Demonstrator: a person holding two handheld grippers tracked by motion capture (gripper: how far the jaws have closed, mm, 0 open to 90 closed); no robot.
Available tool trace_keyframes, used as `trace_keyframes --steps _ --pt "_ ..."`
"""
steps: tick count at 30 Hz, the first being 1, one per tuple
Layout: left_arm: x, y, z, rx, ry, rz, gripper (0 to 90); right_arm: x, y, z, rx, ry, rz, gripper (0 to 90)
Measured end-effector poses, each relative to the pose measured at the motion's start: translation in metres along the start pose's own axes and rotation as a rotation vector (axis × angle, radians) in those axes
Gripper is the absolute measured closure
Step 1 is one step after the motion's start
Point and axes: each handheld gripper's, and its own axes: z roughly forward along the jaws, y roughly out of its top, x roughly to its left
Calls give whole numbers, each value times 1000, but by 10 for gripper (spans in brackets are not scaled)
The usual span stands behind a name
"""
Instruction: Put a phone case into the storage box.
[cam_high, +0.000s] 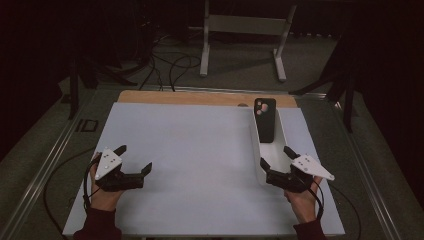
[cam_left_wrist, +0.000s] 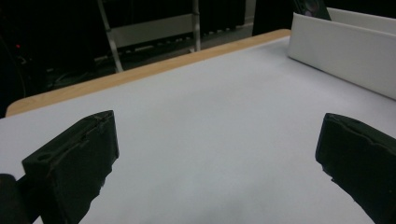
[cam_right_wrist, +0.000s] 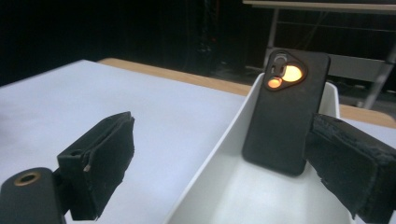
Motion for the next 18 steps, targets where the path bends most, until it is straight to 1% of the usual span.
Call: trace_keyframes --steps 3,4,9,13,18 --pt "0 -3 -2 -4 -3 2 0 -1 -6 -8 -21 12 8 85" --pt "0 -4 -2 -7 -5 -1 0 0 -8 -10 -26 7 10 85" --pt "2 -7 -7 -24 3 -11 0 -1 -14 -13 -36 37 14 85" --pt "3 -9 -8 -26 3 -15 0 -1 -20 -16 -48 52 6 85" --pt "3 -10 -8 -24 6 -21 0 -4 -22 -18 -56 56 13 86"
